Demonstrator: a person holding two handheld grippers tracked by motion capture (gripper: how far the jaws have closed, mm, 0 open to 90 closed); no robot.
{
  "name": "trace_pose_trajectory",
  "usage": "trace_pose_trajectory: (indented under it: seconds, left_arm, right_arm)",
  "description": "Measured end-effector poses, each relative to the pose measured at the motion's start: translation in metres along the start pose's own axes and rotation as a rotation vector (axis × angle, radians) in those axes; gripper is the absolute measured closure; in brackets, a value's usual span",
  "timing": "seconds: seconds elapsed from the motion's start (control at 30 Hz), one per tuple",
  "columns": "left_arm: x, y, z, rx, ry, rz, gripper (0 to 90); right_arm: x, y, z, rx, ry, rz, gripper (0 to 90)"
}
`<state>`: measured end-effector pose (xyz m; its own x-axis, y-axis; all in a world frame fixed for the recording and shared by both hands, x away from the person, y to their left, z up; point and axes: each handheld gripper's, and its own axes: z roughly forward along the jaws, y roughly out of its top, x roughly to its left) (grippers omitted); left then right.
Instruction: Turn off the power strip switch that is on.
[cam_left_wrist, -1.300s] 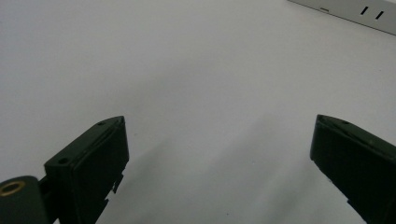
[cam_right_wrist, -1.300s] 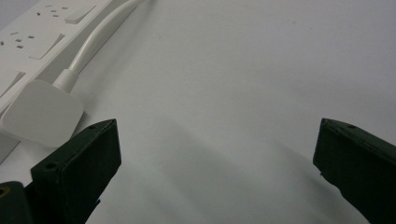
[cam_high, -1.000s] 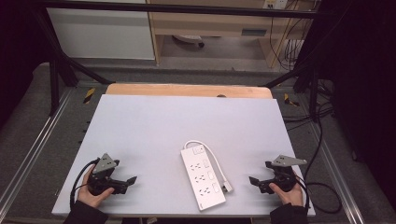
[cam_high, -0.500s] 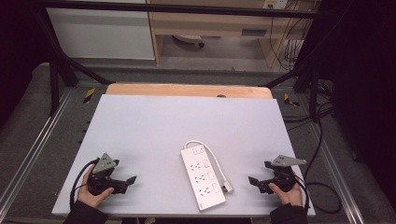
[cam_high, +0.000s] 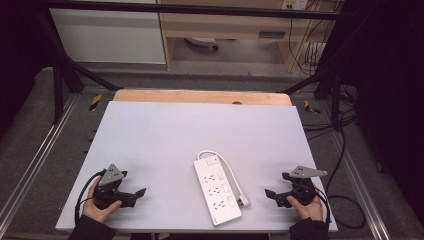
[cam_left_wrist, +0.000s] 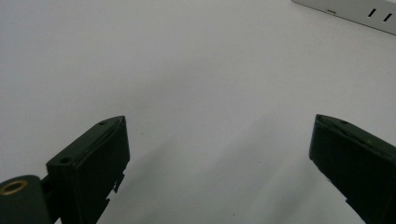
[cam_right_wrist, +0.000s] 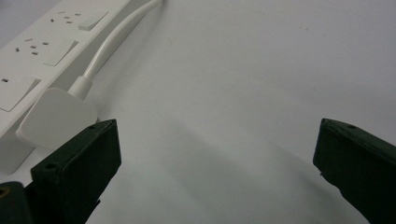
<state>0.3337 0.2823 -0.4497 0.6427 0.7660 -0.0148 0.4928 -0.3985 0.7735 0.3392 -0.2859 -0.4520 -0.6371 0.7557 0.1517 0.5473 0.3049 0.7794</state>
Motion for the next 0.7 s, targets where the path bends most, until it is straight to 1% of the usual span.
trace_pose_trajectory:
  seconds: [0.1, 0.53, 0.7]
  left_arm:
    - [0.0, 0.0, 0.0, 0.001, -0.001, 0.001, 4.8]
    - [0.0, 0.001, 0.0, 0.0, 0.008, 0.0, 5.1]
    - [0.001, 0.001, 0.0, -0.003, 0.01, -0.003, 5.2]
  right_arm:
    - [0.001, 0.001, 0.0, -0.003, 0.002, 0.002, 1.3]
    - [0.009, 0.008, 0.005, 0.002, 0.017, -0.026, 1.2]
    - [0.013, 0.01, 0.007, 0.004, 0.019, -0.031, 1.2]
